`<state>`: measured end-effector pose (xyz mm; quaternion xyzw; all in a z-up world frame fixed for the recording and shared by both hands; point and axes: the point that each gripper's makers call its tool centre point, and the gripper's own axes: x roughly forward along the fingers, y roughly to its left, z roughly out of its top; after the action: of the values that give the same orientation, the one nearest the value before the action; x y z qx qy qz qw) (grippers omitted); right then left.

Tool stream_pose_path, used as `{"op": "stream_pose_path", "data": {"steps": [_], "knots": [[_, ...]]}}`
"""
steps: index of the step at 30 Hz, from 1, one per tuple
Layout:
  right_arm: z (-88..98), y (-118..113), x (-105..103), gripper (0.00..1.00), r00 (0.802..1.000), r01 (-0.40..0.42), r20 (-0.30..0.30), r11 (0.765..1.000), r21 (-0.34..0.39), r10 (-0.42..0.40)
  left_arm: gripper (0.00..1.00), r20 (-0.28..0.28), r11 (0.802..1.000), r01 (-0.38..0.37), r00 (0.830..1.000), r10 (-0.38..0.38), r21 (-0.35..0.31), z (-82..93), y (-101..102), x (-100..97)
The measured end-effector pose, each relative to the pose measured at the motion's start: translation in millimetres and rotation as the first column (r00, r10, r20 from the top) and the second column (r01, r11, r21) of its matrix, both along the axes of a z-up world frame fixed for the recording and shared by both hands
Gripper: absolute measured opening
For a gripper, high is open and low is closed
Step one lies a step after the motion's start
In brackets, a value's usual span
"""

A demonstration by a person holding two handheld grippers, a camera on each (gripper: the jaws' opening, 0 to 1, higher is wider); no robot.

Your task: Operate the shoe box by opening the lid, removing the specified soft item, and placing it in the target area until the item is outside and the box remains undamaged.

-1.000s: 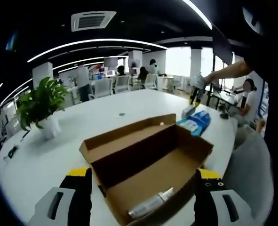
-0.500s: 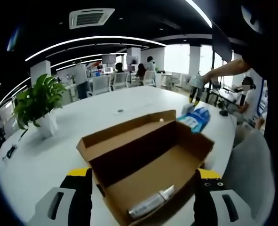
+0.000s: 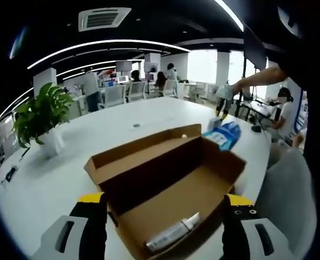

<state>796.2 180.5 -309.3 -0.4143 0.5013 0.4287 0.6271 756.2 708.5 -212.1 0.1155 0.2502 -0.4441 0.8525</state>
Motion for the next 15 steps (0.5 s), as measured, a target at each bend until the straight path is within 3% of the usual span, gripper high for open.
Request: {"op": "stream_pose_path", "data": {"steps": [8,15], "knots": [[-0.5,-2.3,5.8,0.18,0.999,0.031,0.011,0.999,0.014,-0.031,0.88,-0.004,1.0,0.007,1.0,-0.007,0.014,-1.7,4.7,1.3],[5.4,-9.5,9.1,0.3,0.996,0.081,0.043,0.997,0.004,-0.081,0.83,-0.014,0.998,0.047,0.999,-0.046,0.052,-3.2,6.7,5.0]]}}
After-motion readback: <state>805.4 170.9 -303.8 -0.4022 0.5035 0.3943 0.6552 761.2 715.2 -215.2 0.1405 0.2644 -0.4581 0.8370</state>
